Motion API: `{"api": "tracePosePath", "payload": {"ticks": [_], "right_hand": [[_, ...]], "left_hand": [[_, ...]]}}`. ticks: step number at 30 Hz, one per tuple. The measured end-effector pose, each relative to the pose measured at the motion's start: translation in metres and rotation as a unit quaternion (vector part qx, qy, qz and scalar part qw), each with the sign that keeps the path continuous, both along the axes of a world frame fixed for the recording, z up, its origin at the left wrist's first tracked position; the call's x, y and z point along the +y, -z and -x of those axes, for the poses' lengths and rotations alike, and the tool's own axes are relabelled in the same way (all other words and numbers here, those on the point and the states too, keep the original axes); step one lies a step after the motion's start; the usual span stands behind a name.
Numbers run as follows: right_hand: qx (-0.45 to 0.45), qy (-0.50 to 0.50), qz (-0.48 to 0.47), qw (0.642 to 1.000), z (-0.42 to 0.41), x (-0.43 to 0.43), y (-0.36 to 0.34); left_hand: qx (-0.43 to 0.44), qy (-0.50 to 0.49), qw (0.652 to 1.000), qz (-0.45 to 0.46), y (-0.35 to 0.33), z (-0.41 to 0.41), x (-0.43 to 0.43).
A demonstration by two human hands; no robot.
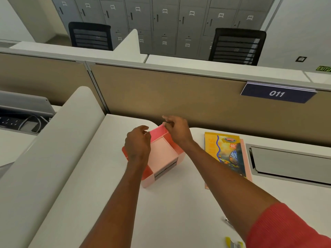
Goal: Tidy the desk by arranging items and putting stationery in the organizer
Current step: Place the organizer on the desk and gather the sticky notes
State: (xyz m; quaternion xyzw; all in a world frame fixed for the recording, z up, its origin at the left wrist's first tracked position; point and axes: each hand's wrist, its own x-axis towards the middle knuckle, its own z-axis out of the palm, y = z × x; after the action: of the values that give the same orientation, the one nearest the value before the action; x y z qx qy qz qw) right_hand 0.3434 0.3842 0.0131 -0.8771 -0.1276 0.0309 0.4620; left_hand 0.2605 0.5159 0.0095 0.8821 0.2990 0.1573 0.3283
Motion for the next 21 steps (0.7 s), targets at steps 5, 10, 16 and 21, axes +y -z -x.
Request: {"api": "tracePosePath", "payload": {"ticks": [5,10,16,21], "right_hand": [[0.07,0.042,0.032,0.996,0.02,-0.041,0.01],[0.058,0.038,0.054,0.996,0.045,-0.062,0.02],[0.051,0.067,0.026,0.996,0.092,-0.098,0.024],[0.068,0.102,-0.025,0.992,0.139,-0.129,0.031]], "left_hand": [[0.026,0.018,0.999,0.008,0.008,-0.001,0.004],[0.004,0.056,0.998,0.021,0.01,0.006,-0.011],[0.022,0.128,0.991,0.023,0.009,0.018,-0.037],[0.023,0.193,0.981,0.018,0.013,0.046,-0.059]]}}
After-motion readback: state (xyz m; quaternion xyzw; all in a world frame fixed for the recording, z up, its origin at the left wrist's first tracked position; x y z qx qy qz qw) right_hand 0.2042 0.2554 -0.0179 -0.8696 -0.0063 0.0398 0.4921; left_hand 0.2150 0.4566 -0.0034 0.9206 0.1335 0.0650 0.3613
